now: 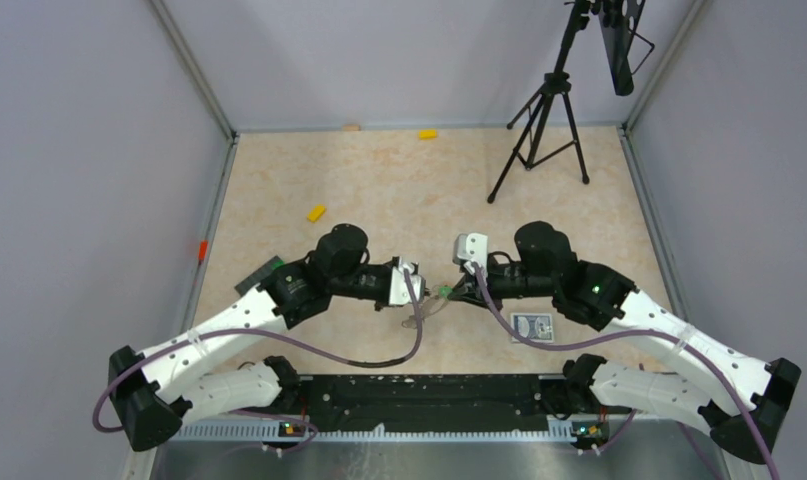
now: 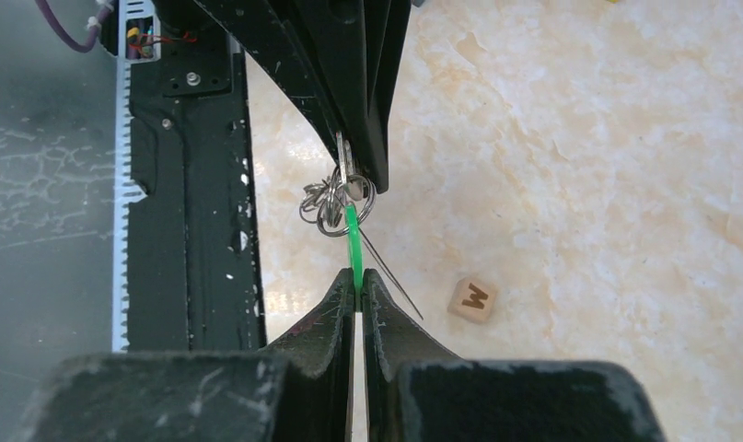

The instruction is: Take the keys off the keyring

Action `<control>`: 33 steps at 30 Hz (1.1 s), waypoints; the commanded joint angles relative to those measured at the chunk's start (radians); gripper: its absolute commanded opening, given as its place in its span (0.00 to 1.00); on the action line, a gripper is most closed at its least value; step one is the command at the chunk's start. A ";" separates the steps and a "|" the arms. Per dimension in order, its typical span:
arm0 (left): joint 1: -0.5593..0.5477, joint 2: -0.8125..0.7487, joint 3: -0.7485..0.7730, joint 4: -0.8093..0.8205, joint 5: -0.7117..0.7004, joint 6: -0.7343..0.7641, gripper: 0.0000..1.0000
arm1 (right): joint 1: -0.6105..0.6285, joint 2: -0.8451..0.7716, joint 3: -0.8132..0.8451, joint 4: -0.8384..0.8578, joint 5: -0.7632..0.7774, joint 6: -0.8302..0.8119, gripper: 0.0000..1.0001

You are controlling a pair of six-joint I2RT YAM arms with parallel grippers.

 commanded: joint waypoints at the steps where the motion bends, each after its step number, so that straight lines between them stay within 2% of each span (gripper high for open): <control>1: -0.003 -0.032 0.060 -0.026 -0.027 0.157 0.00 | 0.004 -0.026 0.048 0.033 0.044 -0.132 0.00; 8: -0.003 -0.065 0.081 -0.025 0.008 0.376 0.00 | 0.004 -0.057 0.071 0.091 0.105 -0.326 0.00; 13: -0.003 -0.069 0.096 -0.013 0.029 0.460 0.00 | 0.004 -0.062 0.084 0.118 0.107 -0.467 0.00; 26: -0.003 -0.004 0.137 0.002 0.026 0.529 0.00 | 0.004 -0.062 0.068 0.204 0.083 -0.698 0.00; 33: -0.003 0.010 0.123 0.023 0.041 0.512 0.00 | 0.005 -0.039 0.100 0.150 0.049 -0.840 0.00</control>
